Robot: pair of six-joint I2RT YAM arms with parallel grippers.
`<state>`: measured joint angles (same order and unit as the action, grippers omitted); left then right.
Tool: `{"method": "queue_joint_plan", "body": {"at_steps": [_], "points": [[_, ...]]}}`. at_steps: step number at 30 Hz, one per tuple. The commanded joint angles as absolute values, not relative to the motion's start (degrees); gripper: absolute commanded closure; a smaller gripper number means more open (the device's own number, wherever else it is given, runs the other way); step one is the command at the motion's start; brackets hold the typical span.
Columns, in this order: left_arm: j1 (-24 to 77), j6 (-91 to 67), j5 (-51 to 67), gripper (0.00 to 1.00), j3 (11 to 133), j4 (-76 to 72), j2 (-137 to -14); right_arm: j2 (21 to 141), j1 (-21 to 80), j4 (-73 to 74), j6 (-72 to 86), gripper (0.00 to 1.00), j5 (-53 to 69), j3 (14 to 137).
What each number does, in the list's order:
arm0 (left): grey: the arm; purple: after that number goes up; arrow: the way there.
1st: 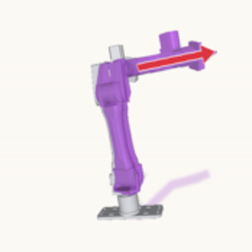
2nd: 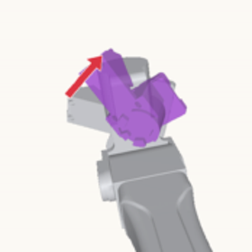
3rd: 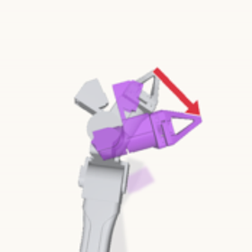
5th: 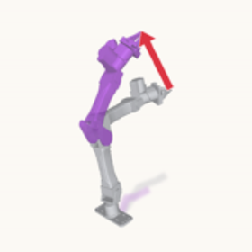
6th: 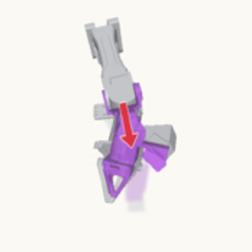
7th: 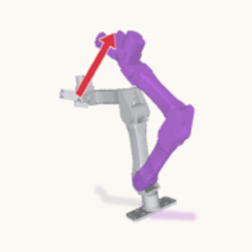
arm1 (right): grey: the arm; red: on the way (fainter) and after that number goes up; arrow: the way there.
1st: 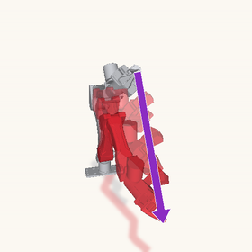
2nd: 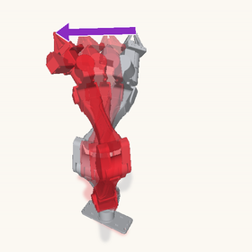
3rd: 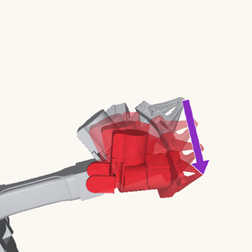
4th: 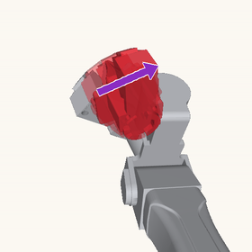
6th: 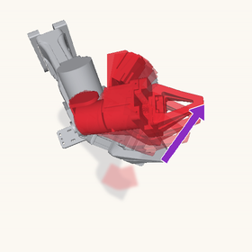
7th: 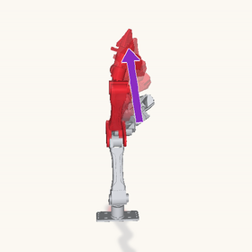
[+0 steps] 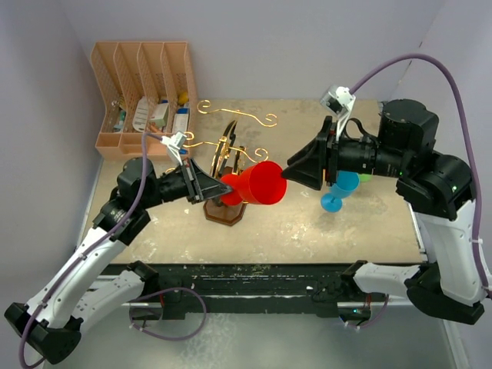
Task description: Take the wine glass off the wine glass rack
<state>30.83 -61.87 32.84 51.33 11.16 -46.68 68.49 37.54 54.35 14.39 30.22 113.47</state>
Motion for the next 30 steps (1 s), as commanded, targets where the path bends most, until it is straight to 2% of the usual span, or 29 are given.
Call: {"method": "queue_joint_plan", "body": {"at_steps": [1, 8, 11, 13, 16, 18, 23, 25, 30], "points": [[30.93, -61.25, 34.32, 1.00, 54.37, 6.15, -47.45, 69.76, 38.21, 53.59, 13.83, 0.55, 29.34, 113.33], [30.93, -61.79, 34.77, 1.00, 55.22, 5.11, -47.81, 71.08, 38.72, 53.79, 12.84, 0.56, 24.93, 111.36], [30.94, -61.83, 34.95, 1.00, 55.63, 5.10, -48.03, 71.35, 38.92, 53.55, 12.94, 0.60, 24.29, 110.61], [30.94, -61.75, 35.01, 1.00, 55.91, 5.23, -48.31, 71.45, 39.18, 53.65, 13.24, 0.69, 23.25, 110.44], [30.94, -61.34, 34.86, 1.00, 55.96, 5.32, -48.43, 71.54, 39.17, 54.65, 14.55, 0.91, 17.65, 111.24], [30.94, -61.00, 34.38, 0.89, 55.92, 5.76, -48.41, 71.18, 39.14, 55.57, 15.72, 0.99, 13.56, 111.72], [30.94, -58.99, 32.36, 0.47, 56.65, 9.58, -47.77, 68.94, 39.14, 57.26, 18.10, 1.00, 7.73, 111.57], [30.94, -57.52, 31.11, 0.42, 57.38, 11.96, -47.29, 67.49, 39.12, 57.99, 18.63, 1.00, 3.27, 111.64], [30.93, -54.17, 26.66, 0.39, 58.73, 17.34, -44.83, 65.13, 39.15, 59.77, 20.15, 1.00, -2.80, 112.00]]}}
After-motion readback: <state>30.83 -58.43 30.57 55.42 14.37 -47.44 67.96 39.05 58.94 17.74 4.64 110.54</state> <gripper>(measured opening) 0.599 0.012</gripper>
